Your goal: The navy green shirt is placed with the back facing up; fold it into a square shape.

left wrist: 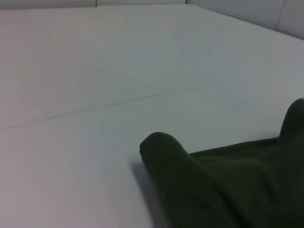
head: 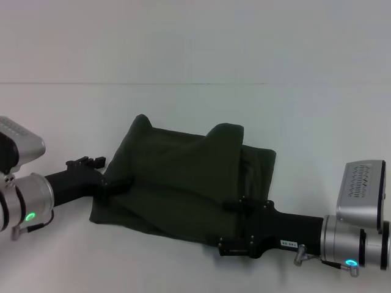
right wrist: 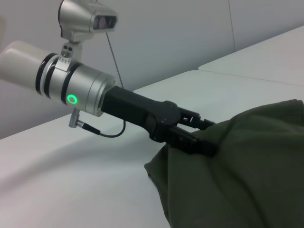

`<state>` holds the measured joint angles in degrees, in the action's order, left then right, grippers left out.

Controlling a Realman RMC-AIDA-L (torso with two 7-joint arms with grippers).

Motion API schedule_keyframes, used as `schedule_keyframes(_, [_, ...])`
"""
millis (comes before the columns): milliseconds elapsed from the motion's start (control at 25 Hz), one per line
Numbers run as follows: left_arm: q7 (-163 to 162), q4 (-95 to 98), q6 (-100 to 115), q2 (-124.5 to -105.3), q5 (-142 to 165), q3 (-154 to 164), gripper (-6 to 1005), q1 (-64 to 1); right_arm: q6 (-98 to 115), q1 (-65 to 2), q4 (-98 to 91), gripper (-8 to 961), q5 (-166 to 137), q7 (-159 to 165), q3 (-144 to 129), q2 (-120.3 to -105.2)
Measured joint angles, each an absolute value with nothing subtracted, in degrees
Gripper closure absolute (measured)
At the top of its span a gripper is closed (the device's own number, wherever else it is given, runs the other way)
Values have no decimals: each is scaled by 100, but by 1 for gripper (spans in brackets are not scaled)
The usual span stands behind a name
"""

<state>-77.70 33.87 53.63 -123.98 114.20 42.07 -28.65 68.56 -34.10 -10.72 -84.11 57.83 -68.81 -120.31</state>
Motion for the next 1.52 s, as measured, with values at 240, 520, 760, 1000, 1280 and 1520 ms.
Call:
schedule_keyframes(240, [-7770,3383,5317,-12409,11320,4151,127,-2735,6856,-3403,-1080,8,-8411,5783,-6881,-12021])
schedule_keyframes(520, [-7748,3442,5971,-12404,10459,4140,126,-2772,6870,-3390,-1082,9,-8411,5783,-6881,-12022])
schedule_keyframes(760, [-7373,3124,5695,-12432,10165,4190,126,-3089,7042,-3317,-1081,8,-8411,5659,-6844,-12022])
schedule_keyframes(1000, [-7039,2454,4818,-12457,10158,4201,126,-3566,7133,-3246,-1081,8,-8411,5638,-6821,-12023])
schedule_keyframes(1280, [-6743,1865,4050,-12471,10092,4201,127,-4022,7156,-3204,-1081,9,-8411,5592,-6811,-12023])
schedule_keyframes(1520, [-6653,1724,4033,-12468,9761,4185,126,-4107,7158,-3183,-1081,9,-8410,5544,-6787,-12015])
